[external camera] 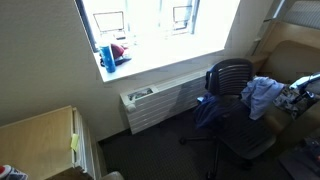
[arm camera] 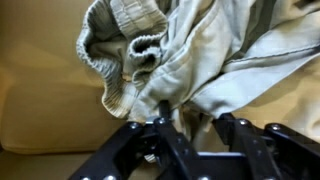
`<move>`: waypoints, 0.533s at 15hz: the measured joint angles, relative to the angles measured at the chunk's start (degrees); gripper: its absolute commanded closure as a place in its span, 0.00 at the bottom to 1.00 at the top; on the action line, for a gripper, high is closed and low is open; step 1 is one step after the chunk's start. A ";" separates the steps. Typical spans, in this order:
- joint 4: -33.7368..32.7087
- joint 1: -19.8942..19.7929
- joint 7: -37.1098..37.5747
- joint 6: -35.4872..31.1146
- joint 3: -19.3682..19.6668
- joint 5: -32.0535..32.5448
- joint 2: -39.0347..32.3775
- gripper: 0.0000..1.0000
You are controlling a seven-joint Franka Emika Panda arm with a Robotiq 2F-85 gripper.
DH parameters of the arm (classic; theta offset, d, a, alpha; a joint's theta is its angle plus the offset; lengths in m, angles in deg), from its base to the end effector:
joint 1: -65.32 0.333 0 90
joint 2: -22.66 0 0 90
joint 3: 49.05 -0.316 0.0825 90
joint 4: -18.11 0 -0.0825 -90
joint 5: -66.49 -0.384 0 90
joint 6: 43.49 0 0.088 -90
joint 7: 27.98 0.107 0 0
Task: Remove the t-shirt from the couch and put it on the chair then remove the two clothes from the armrests of the chair and put them on the couch
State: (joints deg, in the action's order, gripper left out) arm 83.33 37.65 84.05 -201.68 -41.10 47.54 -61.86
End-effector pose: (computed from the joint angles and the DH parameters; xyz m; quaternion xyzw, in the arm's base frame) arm 0.5704 -0.3924 -0.0964 -0.1995 0.9764 -0.0591 0.0586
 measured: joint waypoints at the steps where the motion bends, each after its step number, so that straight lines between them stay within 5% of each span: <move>1: 0.04 0.27 0.43 0.04 0.31 0.00 0.00 0.91; 3: 0.08 1.17 1.64 -0.53 1.34 0.00 0.00 1.00; 8: -0.96 6.00 3.34 -12.66 5.04 0.04 0.19 1.00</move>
State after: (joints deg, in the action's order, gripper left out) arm 82.37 43.65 87.39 -214.34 -36.06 47.58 -61.67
